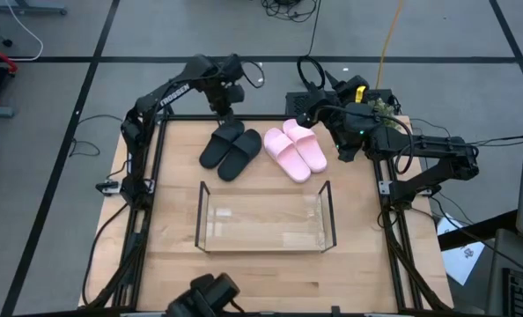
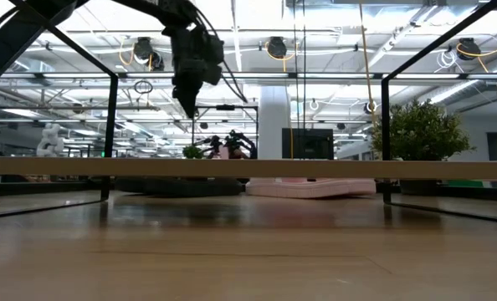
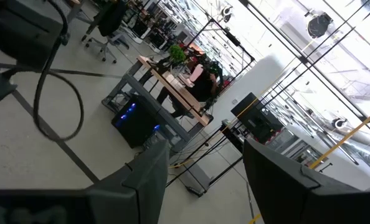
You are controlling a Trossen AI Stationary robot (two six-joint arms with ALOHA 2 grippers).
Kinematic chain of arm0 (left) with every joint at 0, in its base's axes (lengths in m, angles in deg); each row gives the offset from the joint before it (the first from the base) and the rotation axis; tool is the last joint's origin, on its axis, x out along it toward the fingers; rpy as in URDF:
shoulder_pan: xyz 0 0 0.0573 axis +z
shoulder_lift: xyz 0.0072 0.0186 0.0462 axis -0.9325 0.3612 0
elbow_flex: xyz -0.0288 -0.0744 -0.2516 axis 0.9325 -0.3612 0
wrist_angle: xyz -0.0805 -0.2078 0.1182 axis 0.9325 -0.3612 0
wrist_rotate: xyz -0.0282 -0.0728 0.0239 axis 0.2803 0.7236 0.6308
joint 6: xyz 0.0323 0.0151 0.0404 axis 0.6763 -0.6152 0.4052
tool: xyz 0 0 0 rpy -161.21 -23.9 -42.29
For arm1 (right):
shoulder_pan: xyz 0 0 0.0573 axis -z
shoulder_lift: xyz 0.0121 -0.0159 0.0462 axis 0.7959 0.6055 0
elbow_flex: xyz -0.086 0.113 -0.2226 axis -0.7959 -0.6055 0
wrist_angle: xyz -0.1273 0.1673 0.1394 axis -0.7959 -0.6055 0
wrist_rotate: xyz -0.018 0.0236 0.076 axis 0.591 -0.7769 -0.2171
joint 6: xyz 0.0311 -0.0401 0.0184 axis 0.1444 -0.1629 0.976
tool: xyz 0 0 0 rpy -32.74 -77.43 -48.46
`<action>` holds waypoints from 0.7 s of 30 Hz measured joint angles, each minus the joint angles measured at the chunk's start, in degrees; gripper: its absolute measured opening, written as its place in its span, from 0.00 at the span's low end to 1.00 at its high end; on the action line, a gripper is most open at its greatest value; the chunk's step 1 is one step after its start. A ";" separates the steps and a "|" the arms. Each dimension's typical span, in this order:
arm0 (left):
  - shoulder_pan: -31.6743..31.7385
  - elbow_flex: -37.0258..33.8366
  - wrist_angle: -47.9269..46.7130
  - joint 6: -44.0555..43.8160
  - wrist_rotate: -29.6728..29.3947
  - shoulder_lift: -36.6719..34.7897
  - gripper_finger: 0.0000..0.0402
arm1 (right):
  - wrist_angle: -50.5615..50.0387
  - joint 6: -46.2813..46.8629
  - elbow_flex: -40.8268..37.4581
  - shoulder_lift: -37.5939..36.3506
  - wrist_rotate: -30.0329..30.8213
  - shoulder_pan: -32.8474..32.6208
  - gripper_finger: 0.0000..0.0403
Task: Pick and place slides into the shelf
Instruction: Put the left black slides on the shelf
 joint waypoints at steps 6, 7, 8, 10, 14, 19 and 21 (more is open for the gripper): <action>-2.06 -2.36 -0.95 -0.21 -2.05 -0.07 0.12 | -1.49 0.04 0.00 0.00 0.00 0.00 0.49; -2.51 -3.05 -1.14 -0.44 -4.13 -0.06 0.12 | -1.86 0.04 0.00 0.00 0.02 0.00 0.49; -3.03 -3.88 -1.24 -0.68 -6.04 -0.06 0.12 | -2.30 0.05 0.00 0.00 0.00 0.00 0.49; -3.91 -5.75 -1.60 -1.36 -8.10 -0.06 0.12 | -3.40 0.06 -0.02 0.00 0.02 0.00 0.49; -6.15 -10.09 -1.89 0.27 -8.86 -0.06 0.12 | -3.90 0.07 -0.02 0.04 0.09 0.02 0.49; -9.72 -13.59 -1.67 1.30 -15.29 -0.04 0.12 | -3.98 0.07 -0.02 0.04 0.11 0.01 0.49; -10.90 -13.70 -1.51 1.01 -19.53 -0.04 0.12 | -3.96 0.03 -0.02 0.04 0.07 0.02 0.49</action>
